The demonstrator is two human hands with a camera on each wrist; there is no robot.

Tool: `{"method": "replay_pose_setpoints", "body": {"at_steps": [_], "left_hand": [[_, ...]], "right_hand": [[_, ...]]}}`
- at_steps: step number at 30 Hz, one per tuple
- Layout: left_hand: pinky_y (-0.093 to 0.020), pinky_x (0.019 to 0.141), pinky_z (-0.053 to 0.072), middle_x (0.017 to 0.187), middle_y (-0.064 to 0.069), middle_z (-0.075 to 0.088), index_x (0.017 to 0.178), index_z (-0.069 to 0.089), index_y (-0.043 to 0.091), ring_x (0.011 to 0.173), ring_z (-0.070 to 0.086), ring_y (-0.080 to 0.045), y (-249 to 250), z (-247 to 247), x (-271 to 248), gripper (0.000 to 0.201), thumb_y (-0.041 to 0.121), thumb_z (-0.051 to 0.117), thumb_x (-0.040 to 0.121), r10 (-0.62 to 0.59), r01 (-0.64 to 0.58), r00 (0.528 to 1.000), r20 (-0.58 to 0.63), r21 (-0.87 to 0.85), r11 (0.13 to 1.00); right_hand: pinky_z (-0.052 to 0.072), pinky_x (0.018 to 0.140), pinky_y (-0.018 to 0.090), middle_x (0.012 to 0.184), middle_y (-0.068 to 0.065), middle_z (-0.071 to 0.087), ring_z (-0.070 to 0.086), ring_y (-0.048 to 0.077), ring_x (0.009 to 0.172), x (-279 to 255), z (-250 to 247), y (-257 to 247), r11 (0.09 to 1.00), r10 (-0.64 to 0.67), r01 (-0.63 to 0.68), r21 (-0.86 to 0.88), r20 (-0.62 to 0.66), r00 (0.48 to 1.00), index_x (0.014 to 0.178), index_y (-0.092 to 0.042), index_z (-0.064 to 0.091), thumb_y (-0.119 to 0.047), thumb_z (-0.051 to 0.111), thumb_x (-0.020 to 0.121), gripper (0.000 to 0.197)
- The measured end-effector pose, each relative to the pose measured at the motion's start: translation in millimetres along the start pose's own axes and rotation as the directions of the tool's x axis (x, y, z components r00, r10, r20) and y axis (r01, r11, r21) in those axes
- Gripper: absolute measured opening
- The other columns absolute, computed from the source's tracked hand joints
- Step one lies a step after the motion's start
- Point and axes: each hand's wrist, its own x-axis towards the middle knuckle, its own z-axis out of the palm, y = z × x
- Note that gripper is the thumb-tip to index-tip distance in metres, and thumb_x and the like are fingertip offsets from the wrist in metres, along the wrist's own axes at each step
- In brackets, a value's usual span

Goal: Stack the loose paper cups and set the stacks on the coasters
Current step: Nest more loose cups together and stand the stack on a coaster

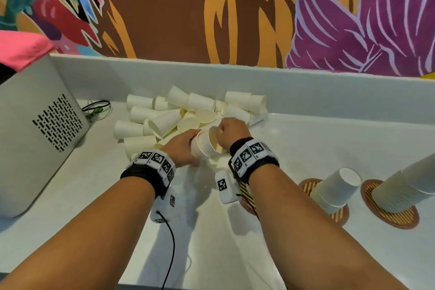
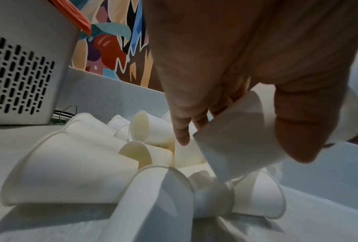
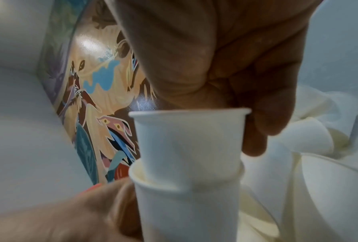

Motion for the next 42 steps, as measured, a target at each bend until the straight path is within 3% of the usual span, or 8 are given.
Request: {"method": "replay_pose_setpoints", "body": {"at_steps": [11, 15, 19, 24, 29, 32, 37, 42], "left_hand": [[-0.032, 0.082, 0.042, 0.114, -0.003, 0.055, 0.132, 0.042, 0.015, 0.1, 0.051, -0.021, -9.9, -14.8, 11.5, 0.077, 0.005, 0.081, 0.066, -0.057, 0.055, 0.997, -0.061, -0.024, 0.998], [-0.031, 0.077, 0.042, 0.11, -0.002, 0.056, 0.129, 0.044, 0.016, 0.1, 0.055, -0.022, -11.5, -19.8, 18.0, 0.076, 0.006, 0.082, 0.063, -0.045, 0.039, 0.995, -0.091, -0.062, 0.997], [-0.03, 0.077, 0.042, 0.111, -0.003, 0.057, 0.129, 0.043, 0.013, 0.099, 0.054, -0.022, -21.0, -30.5, 23.5, 0.077, 0.009, 0.083, 0.064, -0.097, 0.083, 0.982, -0.159, -0.09, 0.992], [-0.029, 0.08, 0.041, 0.115, -0.001, 0.054, 0.134, 0.038, 0.015, 0.105, 0.053, -0.021, -30.7, -42.9, 31.9, 0.087, 0.011, 0.085, 0.061, -0.132, 0.098, 0.97, -0.205, -0.168, 0.981], [-0.029, 0.08, 0.042, 0.114, -0.001, 0.054, 0.134, 0.037, 0.015, 0.104, 0.053, -0.021, -37.9, -44.3, 36.8, 0.089, 0.011, 0.086, 0.06, -0.154, 0.121, 0.968, -0.196, -0.171, 0.978], [-0.032, 0.081, 0.043, 0.118, -0.007, 0.053, 0.134, 0.036, 0.012, 0.103, 0.052, -0.024, -39.2, -44.6, 38.6, 0.085, 0.01, 0.084, 0.064, -0.185, 0.165, 0.965, -0.183, -0.116, 0.979], [-0.035, 0.083, 0.046, 0.123, -0.011, 0.054, 0.135, 0.035, 0.012, 0.111, 0.053, -0.03, -37.3, -45.6, 45.2, 0.087, 0.01, 0.084, 0.064, -0.224, 0.216, 0.96, -0.169, -0.068, 0.974], [-0.035, 0.084, 0.045, 0.121, -0.01, 0.055, 0.134, 0.036, 0.011, 0.111, 0.053, -0.03, -32.6, -42.9, 49.3, 0.085, 0.011, 0.084, 0.064, -0.207, 0.198, 0.965, -0.161, -0.071, 0.978]], "right_hand": [[0.056, 0.08, 0.045, 0.093, 0.015, 0.066, 0.065, 0.034, 0.09, 23.8, -24.3, -7.4, 0.999, 0.004, 0.003, 0.054, -0.135, 0.991, 0.095, -0.003, 0.068, -0.015, 0.046, 0.094, 0.025], [0.052, 0.092, 0.041, 0.118, 0.015, 0.064, 0.061, 0.033, 0.107, 29.1, -9.0, -18.5, 0.992, -0.057, 0.058, 0.113, -0.012, 0.998, 0.118, -0.007, 0.066, -0.002, 0.042, 0.092, 0.036], [0.044, 0.099, 0.034, 0.127, 0.011, 0.06, 0.055, 0.028, 0.117, 39.0, 0.2, -17.0, 0.997, -0.052, 0.051, 0.052, 0.009, 0.999, 0.126, -0.011, 0.061, -0.01, 0.043, 0.097, 0.034], [0.049, 0.095, 0.042, 0.13, 0.009, 0.043, 0.057, 0.029, 0.113, 45.6, 38.7, -7.9, 0.998, 0.056, -0.057, 0.012, 0.082, 0.995, 0.128, -0.022, 0.05, -0.035, 0.057, 0.09, 0.041], [0.05, 0.076, 0.04, 0.122, 0.013, 0.037, 0.057, 0.034, 0.099, 43.5, 63.3, -9.1, 0.995, 0.057, -0.058, -0.086, -0.018, 0.998, 0.125, -0.017, 0.039, -0.027, 0.06, 0.088, 0.043], [0.049, 0.079, 0.042, 0.118, 0.015, 0.042, 0.058, 0.037, 0.096, 44.1, 52.7, -12.0, 0.997, 0.053, -0.058, -0.059, -0.08, 0.995, 0.12, -0.009, 0.044, -0.008, 0.051, 0.086, 0.034], [0.05, 0.082, 0.043, 0.119, 0.012, 0.044, 0.051, 0.033, 0.105, 56.9, 24.8, -11.5, 0.992, 0.049, -0.074, -0.104, -0.221, 0.974, 0.12, -0.013, 0.048, -0.008, 0.053, 0.084, 0.037], [0.037, 0.099, 0.055, 0.145, 0.006, 0.017, 0.027, 0.04, 0.13, 63.6, 43.3, 9.5, 0.944, 0.264, -0.259, -0.203, -0.003, 0.965, 0.137, -0.033, 0.03, -0.033, 0.06, 0.083, 0.062]]}}
